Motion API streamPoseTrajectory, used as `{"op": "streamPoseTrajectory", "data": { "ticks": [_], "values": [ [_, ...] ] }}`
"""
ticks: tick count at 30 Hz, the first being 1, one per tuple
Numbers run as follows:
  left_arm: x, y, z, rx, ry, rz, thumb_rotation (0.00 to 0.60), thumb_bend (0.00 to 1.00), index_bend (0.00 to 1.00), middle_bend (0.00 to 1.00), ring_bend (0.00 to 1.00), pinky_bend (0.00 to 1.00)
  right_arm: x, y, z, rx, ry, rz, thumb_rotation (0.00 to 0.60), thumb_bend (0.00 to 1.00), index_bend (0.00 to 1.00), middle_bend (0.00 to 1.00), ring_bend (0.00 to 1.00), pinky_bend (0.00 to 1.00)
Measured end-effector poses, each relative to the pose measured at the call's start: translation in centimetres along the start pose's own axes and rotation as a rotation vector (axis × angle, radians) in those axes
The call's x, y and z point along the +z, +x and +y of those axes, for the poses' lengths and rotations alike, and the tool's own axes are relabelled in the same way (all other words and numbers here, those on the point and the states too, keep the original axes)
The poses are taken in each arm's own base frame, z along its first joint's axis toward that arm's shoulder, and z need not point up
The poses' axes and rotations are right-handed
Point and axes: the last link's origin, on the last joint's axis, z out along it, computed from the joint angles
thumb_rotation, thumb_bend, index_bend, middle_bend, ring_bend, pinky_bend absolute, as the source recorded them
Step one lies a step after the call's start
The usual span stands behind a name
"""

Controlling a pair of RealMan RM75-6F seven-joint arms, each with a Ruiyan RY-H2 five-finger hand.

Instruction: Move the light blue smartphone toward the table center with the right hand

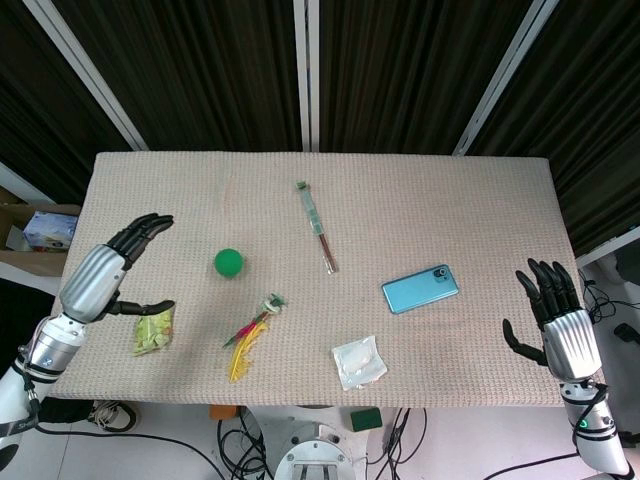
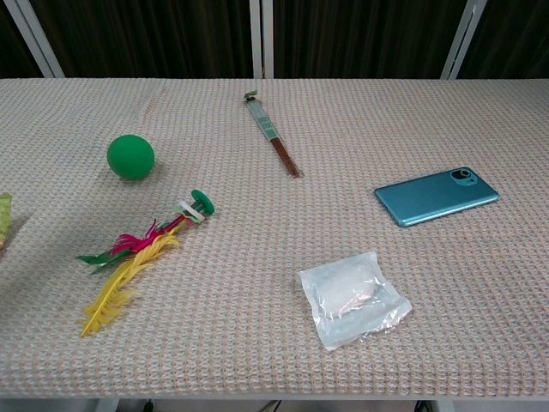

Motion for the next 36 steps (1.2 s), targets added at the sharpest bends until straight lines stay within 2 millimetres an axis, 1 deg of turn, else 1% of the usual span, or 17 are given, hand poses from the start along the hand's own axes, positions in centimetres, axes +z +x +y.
{"op": "streamPoseTrajectory", "data": {
  "ticks": [13, 16, 19, 25, 29, 32, 36],
  "values": [
    [-0.1, -0.6, -0.5, 0.036, 0.018, -0.022, 0.584, 0.04, 0.07, 0.07, 0.03, 0.18, 0.0, -0.6, 0.5, -0.011, -0.028, -0.051, 0.413, 0.47, 0.00, 0.00, 0.00, 0.00],
    [-0.2, -0.7, -0.6, 0.061, 0.021, -0.020, 0.586, 0.04, 0.07, 0.06, 0.03, 0.18, 0.2, -0.9, 0.8, -0.036, -0.049, -0.100, 0.413, 0.46, 0.00, 0.00, 0.00, 0.00],
    [-0.4, -0.7, -0.7, 0.096, 0.028, -0.019, 0.586, 0.04, 0.07, 0.07, 0.03, 0.18, 0.7, -1.3, 0.9, -0.087, -0.063, -0.190, 0.413, 0.45, 0.00, 0.00, 0.00, 0.00],
    [-0.8, -1.1, -1.0, 0.122, 0.051, -0.017, 0.588, 0.04, 0.07, 0.07, 0.03, 0.18, 2.9, -2.9, 0.5, -0.260, -0.029, -0.422, 0.412, 0.45, 0.00, 0.00, 0.00, 0.00],
    [-0.8, -1.3, -1.2, 0.134, 0.051, -0.025, 0.586, 0.04, 0.07, 0.07, 0.03, 0.18, 4.8, -4.7, -0.2, -0.360, 0.036, -0.577, 0.414, 0.45, 0.00, 0.00, 0.00, 0.00],
    [-0.7, -1.5, -1.3, 0.134, 0.053, -0.031, 0.582, 0.04, 0.07, 0.07, 0.03, 0.18, 6.2, -6.0, -0.9, -0.417, 0.095, -0.659, 0.414, 0.45, 0.00, 0.00, 0.00, 0.00],
    [-0.5, -1.6, -1.4, 0.134, 0.054, -0.035, 0.582, 0.04, 0.07, 0.07, 0.03, 0.18, 7.7, -7.5, -2.1, -0.473, 0.163, -0.703, 0.414, 0.45, 0.00, 0.00, 0.00, 0.00]
  ]
}}
